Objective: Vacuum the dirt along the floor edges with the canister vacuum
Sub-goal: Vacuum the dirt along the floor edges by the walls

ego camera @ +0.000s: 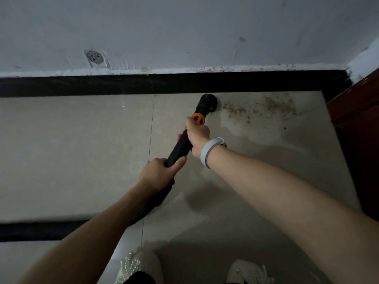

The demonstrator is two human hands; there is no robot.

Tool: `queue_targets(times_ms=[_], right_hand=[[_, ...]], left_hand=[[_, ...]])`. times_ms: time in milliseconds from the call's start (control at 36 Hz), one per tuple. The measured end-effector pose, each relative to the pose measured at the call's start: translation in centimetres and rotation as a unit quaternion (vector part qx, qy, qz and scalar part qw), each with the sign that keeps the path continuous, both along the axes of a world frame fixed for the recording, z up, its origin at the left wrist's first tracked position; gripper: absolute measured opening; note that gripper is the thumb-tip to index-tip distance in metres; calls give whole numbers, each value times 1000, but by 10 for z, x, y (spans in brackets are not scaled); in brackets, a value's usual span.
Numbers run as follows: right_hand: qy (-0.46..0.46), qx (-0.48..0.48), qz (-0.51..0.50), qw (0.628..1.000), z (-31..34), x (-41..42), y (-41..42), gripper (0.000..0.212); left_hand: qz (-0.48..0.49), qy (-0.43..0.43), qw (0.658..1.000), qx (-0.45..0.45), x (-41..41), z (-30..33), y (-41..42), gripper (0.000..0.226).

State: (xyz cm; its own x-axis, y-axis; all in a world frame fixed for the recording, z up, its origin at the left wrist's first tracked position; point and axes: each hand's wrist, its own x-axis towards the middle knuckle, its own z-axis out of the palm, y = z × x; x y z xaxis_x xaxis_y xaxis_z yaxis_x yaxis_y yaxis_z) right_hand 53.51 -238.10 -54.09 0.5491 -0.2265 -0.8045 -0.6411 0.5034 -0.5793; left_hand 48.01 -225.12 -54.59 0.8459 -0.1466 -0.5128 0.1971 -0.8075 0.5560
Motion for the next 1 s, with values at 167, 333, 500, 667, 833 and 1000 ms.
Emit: queue_targets(times_ms=[167,333,500,667,833,1000], right_hand=[[20,-2,-33,999,-16,-39,3,30],[27,7,-47,999,-23,-50,0,41],[-5,9,94,996,-6,-9,18,42],[-12,16,83,996,-9,-13,40,47],[14,29,-45,998,-18,-57,18,40],[33,-15,-132,991,-12,-75,-30,29]], left_hand=[[-59,36,998,8,-24,-9,12,44],[-72,49,996,-4,-32,-8,14,40],[47,-12,999,-1,-30,-7,15,50],[29,11,1000,1,-20,-3,43,54],[-116,57,991,35,-30,-3,35,40],[-212,58,975,39,-24,-2,-8,38]])
